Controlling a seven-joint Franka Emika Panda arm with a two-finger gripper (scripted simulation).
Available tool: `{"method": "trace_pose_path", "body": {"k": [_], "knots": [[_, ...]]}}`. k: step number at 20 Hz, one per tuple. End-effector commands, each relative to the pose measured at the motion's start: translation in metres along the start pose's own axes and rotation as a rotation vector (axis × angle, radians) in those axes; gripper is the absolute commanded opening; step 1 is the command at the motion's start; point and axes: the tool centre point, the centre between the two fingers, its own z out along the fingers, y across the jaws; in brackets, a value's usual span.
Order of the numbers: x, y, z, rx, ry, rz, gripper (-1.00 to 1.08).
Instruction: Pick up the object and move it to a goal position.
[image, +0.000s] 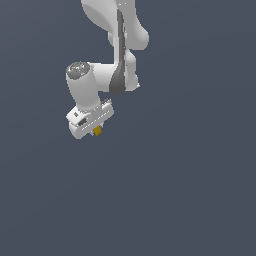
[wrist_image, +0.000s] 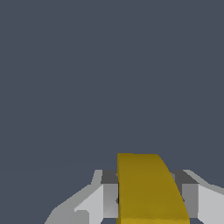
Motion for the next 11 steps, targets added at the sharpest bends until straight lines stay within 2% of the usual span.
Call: {"method": "trace_pose_path", "body": {"k": [1, 6, 11], "knots": [[-0.014, 0.004, -0.015, 0.001, 0.0, -0.001, -1.0], [-0.032, 0.011, -0.035, 0.001, 0.0, -0.001, -1.0], [-0.038, 0.014, -0.042, 0.001, 0.0, -0.001, -1.0]]}}
